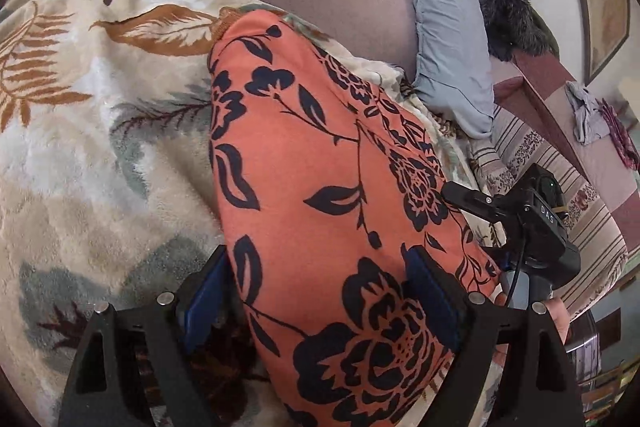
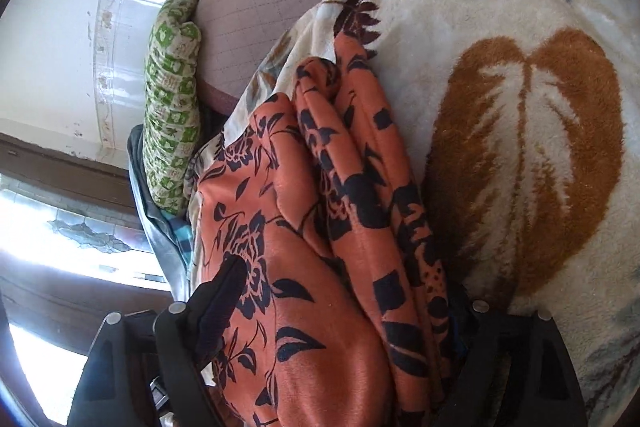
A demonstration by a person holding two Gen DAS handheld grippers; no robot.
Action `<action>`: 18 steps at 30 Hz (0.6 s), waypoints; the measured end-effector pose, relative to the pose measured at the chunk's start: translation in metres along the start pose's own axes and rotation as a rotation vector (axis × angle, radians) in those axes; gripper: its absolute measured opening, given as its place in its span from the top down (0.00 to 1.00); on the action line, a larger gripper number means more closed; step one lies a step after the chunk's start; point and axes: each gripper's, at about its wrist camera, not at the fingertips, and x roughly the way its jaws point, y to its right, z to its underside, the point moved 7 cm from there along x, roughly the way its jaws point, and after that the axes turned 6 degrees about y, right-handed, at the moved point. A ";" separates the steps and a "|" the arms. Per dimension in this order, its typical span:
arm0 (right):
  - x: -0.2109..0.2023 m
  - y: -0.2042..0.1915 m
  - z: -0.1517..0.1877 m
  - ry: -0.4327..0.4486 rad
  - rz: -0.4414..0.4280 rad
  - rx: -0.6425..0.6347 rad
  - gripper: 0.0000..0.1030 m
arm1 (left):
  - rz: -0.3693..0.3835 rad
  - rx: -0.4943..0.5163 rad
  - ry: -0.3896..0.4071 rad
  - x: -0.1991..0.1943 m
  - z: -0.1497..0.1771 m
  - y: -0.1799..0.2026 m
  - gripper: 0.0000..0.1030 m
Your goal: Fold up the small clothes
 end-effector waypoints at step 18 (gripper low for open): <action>-0.019 -0.097 0.054 0.066 0.009 -0.259 0.43 | -0.049 0.124 0.198 -0.079 -0.042 0.021 0.60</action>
